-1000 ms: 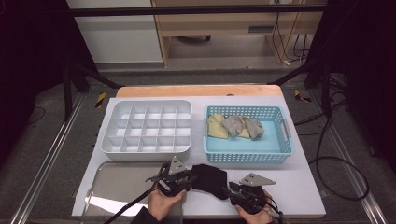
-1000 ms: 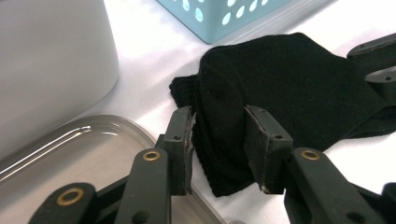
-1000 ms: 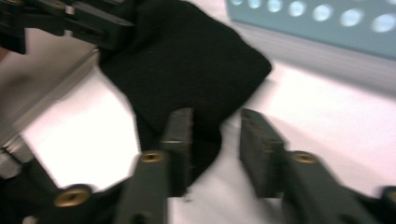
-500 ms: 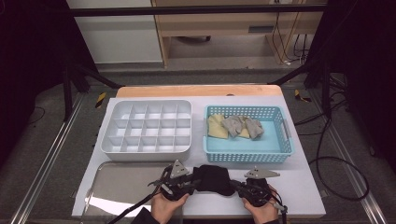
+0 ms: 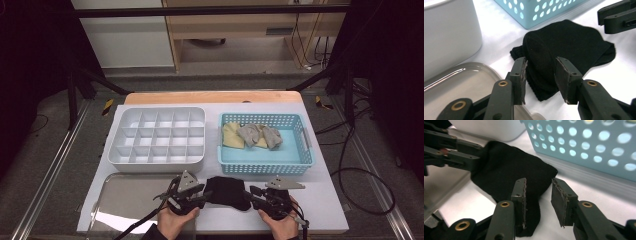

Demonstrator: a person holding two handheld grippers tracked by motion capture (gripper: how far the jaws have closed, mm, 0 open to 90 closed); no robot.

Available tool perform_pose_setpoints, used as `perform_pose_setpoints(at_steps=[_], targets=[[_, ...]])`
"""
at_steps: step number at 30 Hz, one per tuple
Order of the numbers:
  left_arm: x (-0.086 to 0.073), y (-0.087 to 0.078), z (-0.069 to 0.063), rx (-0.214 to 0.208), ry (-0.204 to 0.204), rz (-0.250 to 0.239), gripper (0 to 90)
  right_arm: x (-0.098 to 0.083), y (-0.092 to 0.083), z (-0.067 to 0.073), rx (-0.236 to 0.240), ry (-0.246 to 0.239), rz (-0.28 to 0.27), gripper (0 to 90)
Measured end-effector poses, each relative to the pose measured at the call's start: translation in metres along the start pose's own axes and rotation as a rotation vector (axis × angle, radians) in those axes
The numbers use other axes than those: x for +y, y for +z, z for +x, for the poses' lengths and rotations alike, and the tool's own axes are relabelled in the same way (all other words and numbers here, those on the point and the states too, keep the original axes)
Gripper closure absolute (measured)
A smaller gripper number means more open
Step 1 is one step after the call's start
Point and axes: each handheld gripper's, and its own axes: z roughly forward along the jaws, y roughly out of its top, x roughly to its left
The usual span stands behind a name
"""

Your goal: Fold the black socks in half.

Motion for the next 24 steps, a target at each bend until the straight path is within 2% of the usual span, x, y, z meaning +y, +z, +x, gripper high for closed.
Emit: perform_pose_setpoints(at_steps=[8, 10, 19, 22, 24], targets=[[-0.006, 0.009, -0.002, -0.015, 0.005, 0.021, 64.1, -0.007, 0.010, -0.003, 0.005, 0.025, 0.070, 63.1], [-0.006, 0.009, -0.002, -0.018, 0.000, 0.020, 65.2, -0.009, 0.012, -0.002, -0.006, 0.021, 0.080, 64.6], [-0.007, 0.010, 0.000, -0.032, -0.025, 0.014, 66.5, -0.009, 0.012, 0.004, 0.023, 0.062, 0.097, 85.5], [-0.006, 0.010, 0.002, -0.038, -0.038, 0.011, 67.8, -0.008, 0.011, 0.004, 0.026, 0.048, 0.095, 86.8], [-0.005, 0.010, 0.003, -0.042, -0.046, 0.005, 68.7, -0.007, 0.010, 0.005, 0.021, 0.013, 0.085, 87.0]])
